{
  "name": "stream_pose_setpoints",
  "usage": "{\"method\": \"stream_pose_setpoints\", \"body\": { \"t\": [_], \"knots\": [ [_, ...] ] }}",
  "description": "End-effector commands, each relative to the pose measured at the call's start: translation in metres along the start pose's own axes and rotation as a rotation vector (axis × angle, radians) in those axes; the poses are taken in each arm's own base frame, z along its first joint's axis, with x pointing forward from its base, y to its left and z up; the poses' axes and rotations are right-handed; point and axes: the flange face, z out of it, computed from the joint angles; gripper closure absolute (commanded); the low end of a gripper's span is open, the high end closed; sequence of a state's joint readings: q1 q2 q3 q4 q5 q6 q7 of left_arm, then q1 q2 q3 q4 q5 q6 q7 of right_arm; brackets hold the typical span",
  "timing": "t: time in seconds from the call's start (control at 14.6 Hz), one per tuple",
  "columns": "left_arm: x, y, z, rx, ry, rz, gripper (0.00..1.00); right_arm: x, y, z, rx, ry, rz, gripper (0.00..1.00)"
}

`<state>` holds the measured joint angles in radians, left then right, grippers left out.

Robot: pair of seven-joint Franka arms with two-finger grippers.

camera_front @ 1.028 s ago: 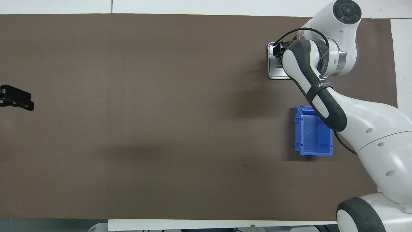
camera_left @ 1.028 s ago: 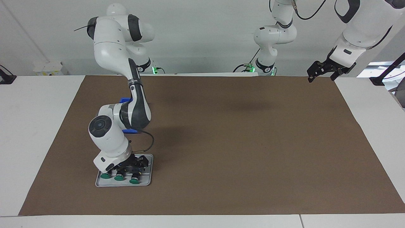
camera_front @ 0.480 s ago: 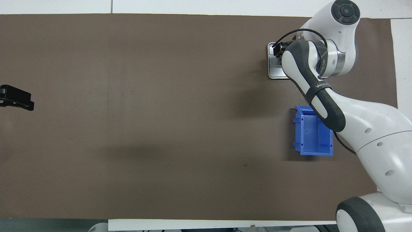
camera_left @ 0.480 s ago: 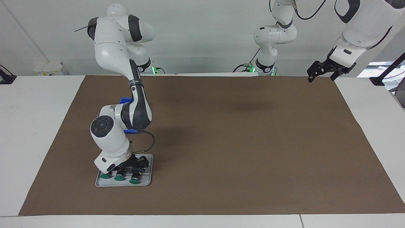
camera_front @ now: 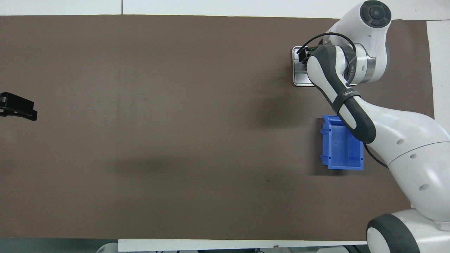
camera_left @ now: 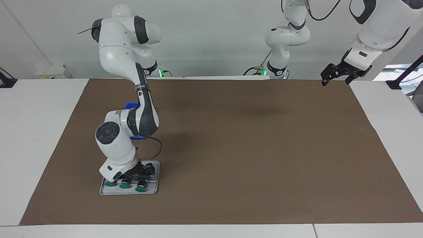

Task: Place and press button with both arms
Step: 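Lift the black button out of the tray with the right gripper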

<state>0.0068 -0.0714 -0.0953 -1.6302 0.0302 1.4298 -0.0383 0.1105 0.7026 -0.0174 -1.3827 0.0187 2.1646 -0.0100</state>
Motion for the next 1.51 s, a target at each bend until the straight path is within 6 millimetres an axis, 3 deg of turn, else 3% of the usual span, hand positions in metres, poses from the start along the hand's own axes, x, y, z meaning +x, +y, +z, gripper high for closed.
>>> {"method": "stream_pose_setpoints", "body": {
  "t": [0.0,0.62,0.69,0.96,1.03,1.16,1.37,1.44],
  "knots": [
    [-0.002,-0.003,0.000,-0.001,0.006,0.010,0.00,0.003,-0.001,0.002,-0.004,0.008,-0.022,0.09],
    [-0.002,-0.003,0.000,-0.001,0.008,0.010,0.00,0.001,-0.011,0.006,-0.002,0.003,-0.035,0.22],
    [-0.002,-0.003,0.000,-0.001,0.008,0.010,0.00,-0.001,-0.010,0.009,-0.002,-0.004,-0.037,0.27],
    [-0.002,-0.003,0.000,-0.001,0.008,0.008,0.00,-0.004,-0.008,0.012,-0.002,-0.015,-0.055,0.68],
    [-0.002,-0.002,0.000,-0.001,0.008,0.010,0.00,-0.004,-0.010,0.012,-0.002,-0.014,-0.073,0.99],
    [-0.002,-0.002,0.000,-0.001,0.008,0.010,0.00,-0.004,-0.016,0.010,-0.004,-0.015,-0.085,1.00],
    [-0.002,-0.001,0.000,-0.001,0.006,0.011,0.00,-0.010,-0.066,0.005,-0.002,-0.070,-0.041,1.00],
    [-0.002,-0.001,0.000,-0.001,0.008,0.011,0.00,-0.003,-0.072,-0.009,0.009,-0.063,0.048,1.00]
  ]
}}
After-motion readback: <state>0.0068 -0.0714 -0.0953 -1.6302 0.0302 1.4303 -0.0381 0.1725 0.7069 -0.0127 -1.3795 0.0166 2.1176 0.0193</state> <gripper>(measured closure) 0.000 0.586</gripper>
